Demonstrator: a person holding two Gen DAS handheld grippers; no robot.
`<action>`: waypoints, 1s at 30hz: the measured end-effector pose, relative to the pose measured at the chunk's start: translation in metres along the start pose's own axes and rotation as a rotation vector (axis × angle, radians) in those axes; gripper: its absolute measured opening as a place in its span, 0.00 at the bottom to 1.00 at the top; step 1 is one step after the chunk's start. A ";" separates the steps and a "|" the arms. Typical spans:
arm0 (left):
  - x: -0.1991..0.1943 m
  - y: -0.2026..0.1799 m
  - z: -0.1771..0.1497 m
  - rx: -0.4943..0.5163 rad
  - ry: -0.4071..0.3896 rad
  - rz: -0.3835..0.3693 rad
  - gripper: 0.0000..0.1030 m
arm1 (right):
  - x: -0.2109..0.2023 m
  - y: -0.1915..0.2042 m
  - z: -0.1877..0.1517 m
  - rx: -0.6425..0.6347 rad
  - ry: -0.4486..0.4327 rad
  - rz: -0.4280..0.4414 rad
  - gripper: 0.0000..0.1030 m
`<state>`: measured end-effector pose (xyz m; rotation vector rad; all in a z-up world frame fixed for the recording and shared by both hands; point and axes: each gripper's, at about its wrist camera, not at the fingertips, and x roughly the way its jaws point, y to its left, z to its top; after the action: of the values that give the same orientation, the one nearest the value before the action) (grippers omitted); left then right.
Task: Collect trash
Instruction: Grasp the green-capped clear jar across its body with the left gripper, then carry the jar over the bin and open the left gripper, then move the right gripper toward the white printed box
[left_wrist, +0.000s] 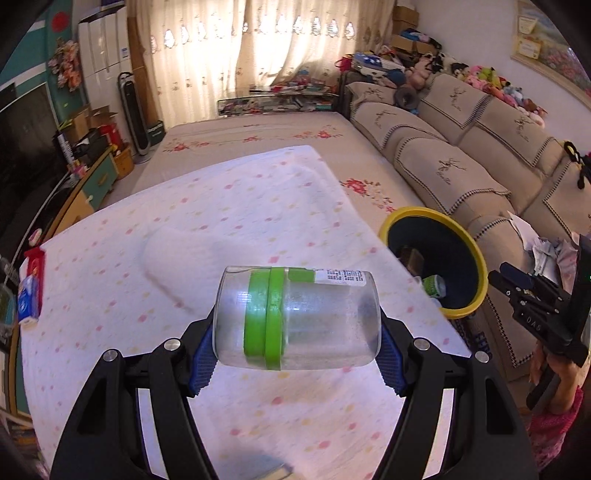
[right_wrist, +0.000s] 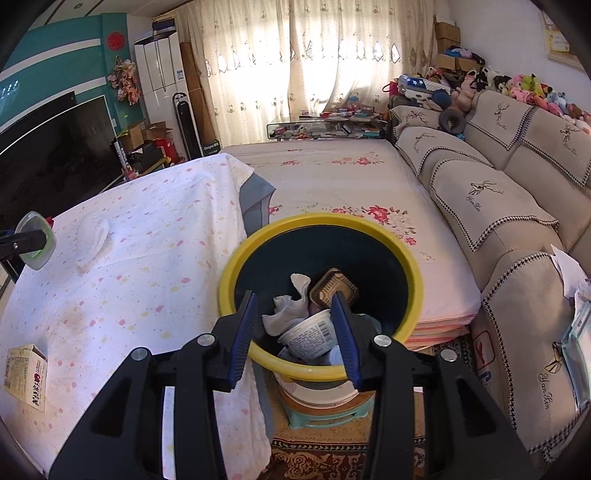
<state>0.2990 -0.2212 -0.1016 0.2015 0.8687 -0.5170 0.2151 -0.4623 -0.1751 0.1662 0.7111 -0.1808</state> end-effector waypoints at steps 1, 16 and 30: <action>0.007 -0.014 0.008 0.018 0.003 -0.020 0.68 | -0.003 -0.007 -0.002 0.012 -0.003 -0.007 0.40; 0.155 -0.169 0.088 0.156 0.119 -0.130 0.68 | -0.011 -0.072 -0.032 0.134 0.018 -0.050 0.42; 0.175 -0.208 0.085 0.203 0.117 -0.121 0.84 | -0.033 -0.084 -0.044 0.158 0.015 -0.064 0.47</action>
<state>0.3438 -0.4927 -0.1743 0.3697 0.9461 -0.7126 0.1442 -0.5313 -0.1942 0.2960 0.7172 -0.2976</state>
